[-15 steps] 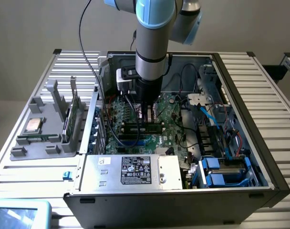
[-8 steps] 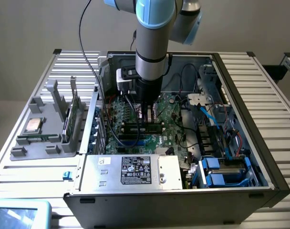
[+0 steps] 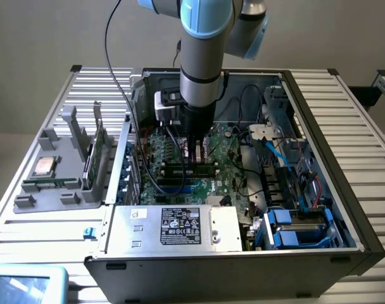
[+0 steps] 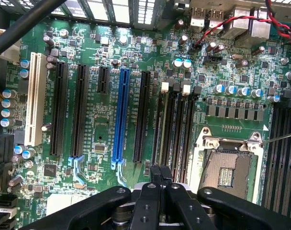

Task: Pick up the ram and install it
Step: 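Press down the ram until it locks into place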

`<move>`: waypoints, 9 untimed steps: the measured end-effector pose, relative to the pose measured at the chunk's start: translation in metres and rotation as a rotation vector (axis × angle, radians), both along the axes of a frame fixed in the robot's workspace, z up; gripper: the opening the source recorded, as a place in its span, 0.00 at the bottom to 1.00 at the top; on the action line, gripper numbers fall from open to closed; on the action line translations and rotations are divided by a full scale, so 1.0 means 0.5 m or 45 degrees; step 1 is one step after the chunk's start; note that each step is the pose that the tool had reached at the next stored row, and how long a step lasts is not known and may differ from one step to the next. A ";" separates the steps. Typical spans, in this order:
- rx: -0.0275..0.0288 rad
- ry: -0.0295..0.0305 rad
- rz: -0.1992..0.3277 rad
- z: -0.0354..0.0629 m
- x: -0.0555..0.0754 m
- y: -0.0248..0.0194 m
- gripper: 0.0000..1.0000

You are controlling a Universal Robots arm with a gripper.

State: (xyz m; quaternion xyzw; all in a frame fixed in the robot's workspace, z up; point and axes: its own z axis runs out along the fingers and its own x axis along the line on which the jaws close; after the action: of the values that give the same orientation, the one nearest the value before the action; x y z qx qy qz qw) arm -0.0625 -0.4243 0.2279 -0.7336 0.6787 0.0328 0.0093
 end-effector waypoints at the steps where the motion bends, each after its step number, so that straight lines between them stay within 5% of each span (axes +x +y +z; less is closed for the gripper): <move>1: 0.0000 0.0000 0.000 0.000 0.000 -0.0003 0.09; 9: -0.0003 0.0001 0.000 0.000 0.000 -0.0008 0.09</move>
State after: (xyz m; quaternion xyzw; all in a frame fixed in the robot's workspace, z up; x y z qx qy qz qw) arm -0.0625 -0.4247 0.2277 -0.7336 0.6787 0.0328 0.0092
